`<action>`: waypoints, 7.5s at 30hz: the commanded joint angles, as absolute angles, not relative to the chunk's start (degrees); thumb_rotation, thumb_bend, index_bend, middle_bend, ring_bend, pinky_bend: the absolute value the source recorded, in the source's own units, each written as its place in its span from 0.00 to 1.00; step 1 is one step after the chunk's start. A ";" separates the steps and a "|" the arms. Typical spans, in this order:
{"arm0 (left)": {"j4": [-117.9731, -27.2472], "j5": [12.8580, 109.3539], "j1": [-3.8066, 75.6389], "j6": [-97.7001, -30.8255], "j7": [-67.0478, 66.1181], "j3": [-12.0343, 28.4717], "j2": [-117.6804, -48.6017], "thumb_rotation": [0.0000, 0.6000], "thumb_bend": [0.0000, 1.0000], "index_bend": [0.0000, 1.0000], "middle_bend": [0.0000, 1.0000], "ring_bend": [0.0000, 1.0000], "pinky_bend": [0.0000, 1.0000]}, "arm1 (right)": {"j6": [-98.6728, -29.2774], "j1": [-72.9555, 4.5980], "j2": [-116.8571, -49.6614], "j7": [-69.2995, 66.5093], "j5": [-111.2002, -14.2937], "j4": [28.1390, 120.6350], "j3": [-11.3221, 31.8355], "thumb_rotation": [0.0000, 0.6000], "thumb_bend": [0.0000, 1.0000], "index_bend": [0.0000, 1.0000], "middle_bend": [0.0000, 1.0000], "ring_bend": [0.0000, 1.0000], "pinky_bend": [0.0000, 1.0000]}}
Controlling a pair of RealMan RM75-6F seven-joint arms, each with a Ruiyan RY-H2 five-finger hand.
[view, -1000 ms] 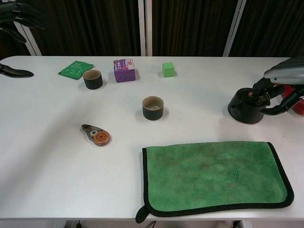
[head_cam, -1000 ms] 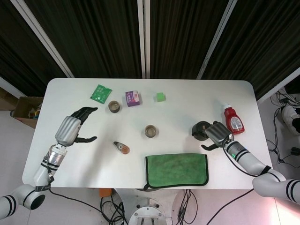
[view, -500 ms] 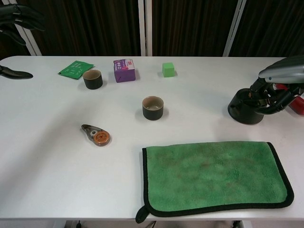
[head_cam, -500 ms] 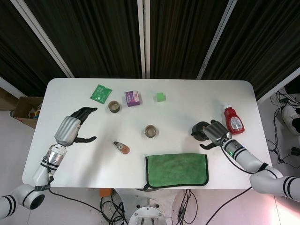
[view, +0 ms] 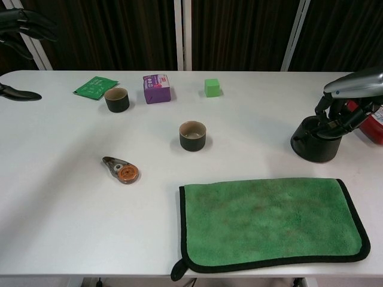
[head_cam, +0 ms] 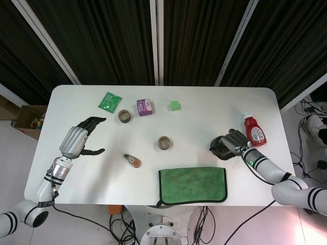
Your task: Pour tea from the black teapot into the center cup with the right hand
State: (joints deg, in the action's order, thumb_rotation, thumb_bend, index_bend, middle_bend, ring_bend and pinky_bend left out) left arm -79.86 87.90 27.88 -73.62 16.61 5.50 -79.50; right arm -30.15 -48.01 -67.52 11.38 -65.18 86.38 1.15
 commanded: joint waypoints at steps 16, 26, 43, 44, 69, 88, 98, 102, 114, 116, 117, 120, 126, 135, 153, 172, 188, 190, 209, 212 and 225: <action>-79.28 87.70 27.99 -73.24 17.28 5.45 -79.68 1.00 0.06 0.16 0.18 0.16 0.30 | -25.92 -48.39 -68.28 -0.22 -65.32 83.29 3.60 0.46 0.25 0.79 0.87 0.73 0.24; -79.06 87.66 27.94 -73.21 17.56 5.40 -79.67 1.00 0.06 0.16 0.18 0.16 0.30 | -27.75 -47.59 -70.22 -3.03 -65.34 81.60 4.49 0.46 0.29 0.88 0.91 0.76 0.34; -78.21 87.82 27.63 -73.64 18.39 5.18 -80.01 1.00 0.06 0.16 0.18 0.16 0.30 | -31.85 -46.35 -72.47 -3.28 -66.26 80.19 4.84 0.80 0.47 0.91 0.92 0.77 0.39; -78.17 87.85 27.61 -73.68 18.43 5.17 -80.05 1.00 0.06 0.16 0.18 0.16 0.30 | -32.11 -46.23 -72.62 -3.39 -66.31 80.10 4.90 0.82 0.49 0.91 0.92 0.77 0.40; -77.22 87.90 27.34 -73.97 19.36 5.00 -80.69 1.00 0.06 0.17 0.18 0.16 0.30 | -34.70 -46.57 -71.38 -5.54 -68.85 81.92 7.73 0.93 0.79 0.94 0.93 0.77 0.49; -74.65 87.96 26.52 -75.16 22.98 4.98 -81.12 1.00 0.06 0.17 0.18 0.16 0.30 | -28.76 -58.39 -77.75 3.23 -60.87 79.20 11.53 0.94 0.82 0.95 0.93 0.77 0.49; -73.48 88.18 26.08 -76.20 24.98 5.15 -81.01 1.00 0.06 0.17 0.18 0.16 0.30 | -26.56 -64.77 -82.25 8.18 -55.10 75.12 10.55 0.94 0.82 0.96 0.93 0.77 0.49; -73.16 88.21 25.91 -76.46 25.51 5.15 -80.93 1.00 0.06 0.17 0.18 0.16 0.30 | -26.49 -66.81 -83.65 10.24 -53.24 73.91 9.70 0.94 0.83 0.96 0.94 0.77 0.49; -72.43 88.51 25.98 -76.62 26.37 5.17 -81.23 1.00 0.06 0.17 0.18 0.16 0.30 | -28.60 -71.43 -85.12 16.05 -49.02 74.15 7.61 0.95 0.84 0.97 0.94 0.77 0.49; -72.35 88.55 25.98 -76.63 26.45 5.14 -81.30 1.00 0.06 0.17 0.18 0.16 0.30 | -28.98 -72.13 -85.19 16.98 -48.34 74.41 7.30 0.95 0.84 0.98 0.94 0.77 0.49; -72.32 88.56 25.97 -76.65 26.50 5.13 -81.32 1.00 0.06 0.17 0.18 0.16 0.30 | -29.12 -72.41 -85.24 17.32 -48.00 74.50 7.17 0.95 0.84 0.98 0.94 0.77 0.49; -72.21 88.57 25.95 -76.73 26.63 5.15 -81.38 1.00 0.06 0.17 0.18 0.16 0.30 | -29.41 -73.33 -85.45 18.22 -46.82 74.71 6.88 0.95 0.84 0.98 0.94 0.77 0.49; -72.02 88.63 25.88 -76.91 27.00 5.15 -81.35 1.00 0.06 0.17 0.18 0.16 0.30 | -30.17 -75.07 -85.94 20.51 -45.21 74.72 5.83 0.95 0.84 0.98 0.94 0.78 0.49; -71.53 88.69 25.79 -77.09 27.65 5.12 -81.42 1.00 0.06 0.17 0.18 0.16 0.30 | -30.95 -76.74 -86.28 22.60 -42.27 74.88 4.49 0.95 0.84 0.98 0.94 0.78 0.49; -70.76 88.77 25.93 -77.11 28.49 5.15 -81.77 1.00 0.06 0.17 0.18 0.16 0.30 | -31.79 -80.23 -87.27 26.96 -39.69 74.74 2.12 0.96 0.84 0.99 0.94 0.78 0.49; -70.58 88.93 25.96 -77.40 28.98 5.17 -81.72 1.00 0.06 0.17 0.18 0.16 0.30 | -32.90 -82.12 -87.41 29.25 -37.08 75.35 0.89 0.96 0.85 1.00 0.94 0.78 0.49; -70.52 88.88 25.78 -77.64 29.06 5.13 -81.65 1.00 0.06 0.17 0.18 0.16 0.30 | -34.49 -83.22 -87.33 31.91 -36.63 75.93 -0.10 0.97 0.85 1.00 0.94 0.78 0.49; -70.51 88.89 25.79 -77.64 29.09 5.14 -81.65 1.00 0.06 0.17 0.18 0.16 0.30 | -34.58 -83.28 -87.34 32.09 -36.47 75.98 -0.14 0.97 0.85 1.00 0.94 0.78 0.49; -70.58 88.89 25.92 -77.46 28.99 5.14 -81.65 1.00 0.06 0.17 0.18 0.16 0.30 | -34.92 -83.18 -87.21 32.71 -35.87 76.14 -0.28 0.97 0.85 1.00 0.95 0.78 0.49; -70.60 88.91 25.97 -77.43 28.93 5.17 -81.60 1.00 0.06 0.17 0.18 0.16 0.30 | -34.90 -82.84 -87.17 32.21 -35.79 76.13 -0.13 0.97 0.85 1.00 0.95 0.78 0.49; -70.62 88.75 26.11 -77.10 28.91 5.21 -81.57 1.00 0.06 0.17 0.18 0.16 0.30 | -33.88 -80.11 -87.10 26.58 -38.85 75.66 2.27 0.97 0.83 1.00 0.95 0.78 0.50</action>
State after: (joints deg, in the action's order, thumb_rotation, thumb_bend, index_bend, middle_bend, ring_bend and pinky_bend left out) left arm -70.63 88.75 26.11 -77.10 28.91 5.21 -81.57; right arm -33.97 -80.40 -87.19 26.95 -38.48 75.66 1.99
